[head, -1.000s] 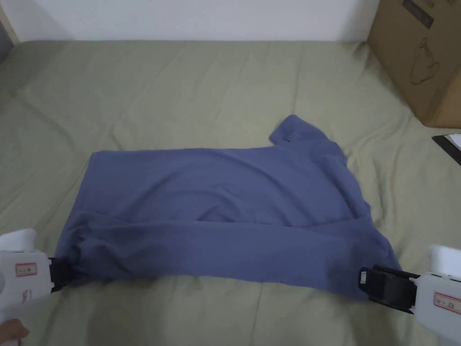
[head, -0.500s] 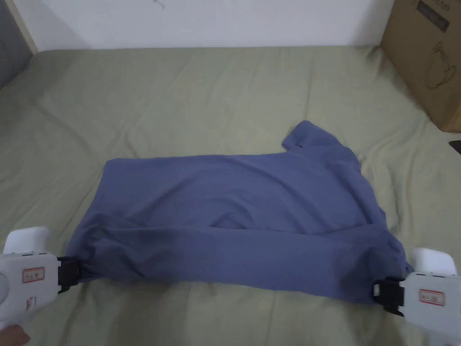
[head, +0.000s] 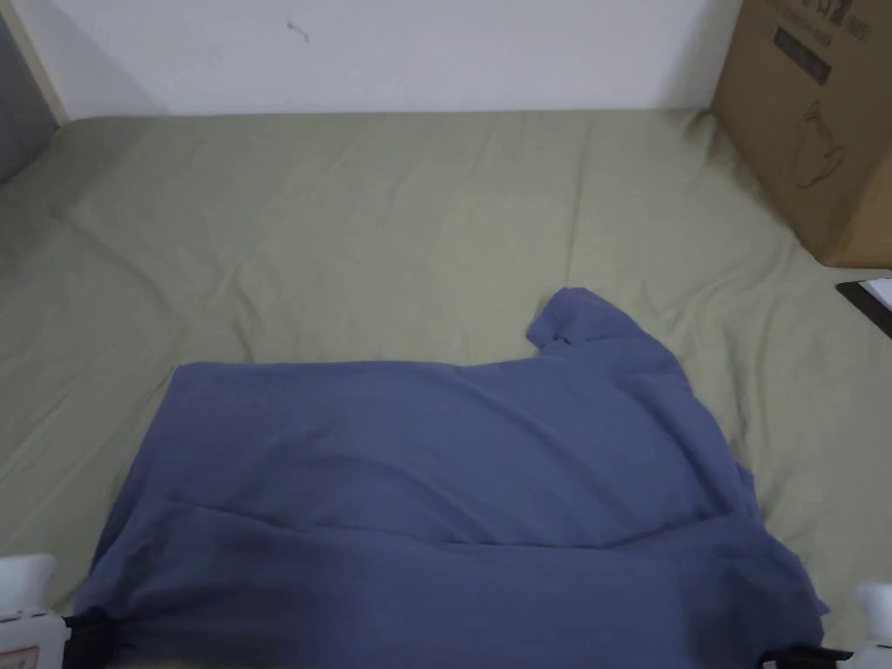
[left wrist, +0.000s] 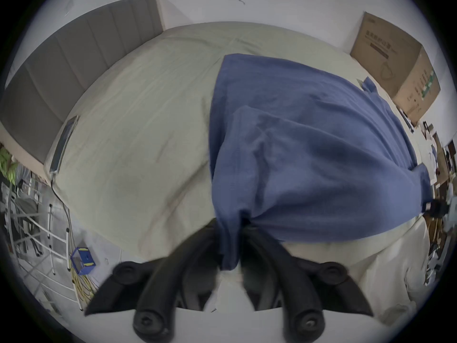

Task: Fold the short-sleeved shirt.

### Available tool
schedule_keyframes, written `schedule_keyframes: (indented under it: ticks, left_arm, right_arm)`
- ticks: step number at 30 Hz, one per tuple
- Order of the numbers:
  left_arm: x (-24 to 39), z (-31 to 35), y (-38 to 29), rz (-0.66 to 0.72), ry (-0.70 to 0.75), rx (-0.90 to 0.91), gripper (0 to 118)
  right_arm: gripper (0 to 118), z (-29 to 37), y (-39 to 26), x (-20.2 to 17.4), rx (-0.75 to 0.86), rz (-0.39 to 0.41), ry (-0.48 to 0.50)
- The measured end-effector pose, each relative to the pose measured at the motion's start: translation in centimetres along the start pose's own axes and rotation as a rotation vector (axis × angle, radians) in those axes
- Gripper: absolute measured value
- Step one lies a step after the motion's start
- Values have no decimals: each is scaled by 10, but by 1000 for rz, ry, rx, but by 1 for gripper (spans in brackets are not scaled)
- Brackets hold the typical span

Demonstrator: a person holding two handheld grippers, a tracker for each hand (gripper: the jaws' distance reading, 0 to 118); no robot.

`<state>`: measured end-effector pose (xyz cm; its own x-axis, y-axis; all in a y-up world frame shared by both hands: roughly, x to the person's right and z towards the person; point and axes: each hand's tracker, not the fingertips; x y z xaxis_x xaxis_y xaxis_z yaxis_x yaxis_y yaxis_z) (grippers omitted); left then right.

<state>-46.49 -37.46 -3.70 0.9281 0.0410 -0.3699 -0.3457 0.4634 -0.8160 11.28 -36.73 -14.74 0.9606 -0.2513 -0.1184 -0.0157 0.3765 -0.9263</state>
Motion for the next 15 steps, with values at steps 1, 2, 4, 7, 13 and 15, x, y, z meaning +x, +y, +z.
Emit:
schedule_keyframes:
  ticks: [1,2,4,7,13,15]
  left_arm:
    - [-1,2,2,28,0,17,58]
    - [-2,5,5,18,47,9,83]
    - [-8,16,8,3,47,43,103]
    - [-3,39,24,20,22,109,97]
    - [26,44,59,16,-86,245,0]
    - [42,32,73,14,-118,233,0]
  right_arm:
    - [65,1,1,-3,-6,13,-40]
    - [90,4,3,-5,13,30,-42]
    - [94,14,11,-6,78,43,-27]
    - [93,30,36,-8,135,35,-32]
    - [0,33,94,-19,219,29,59]
    - [0,26,113,-22,221,-2,73]
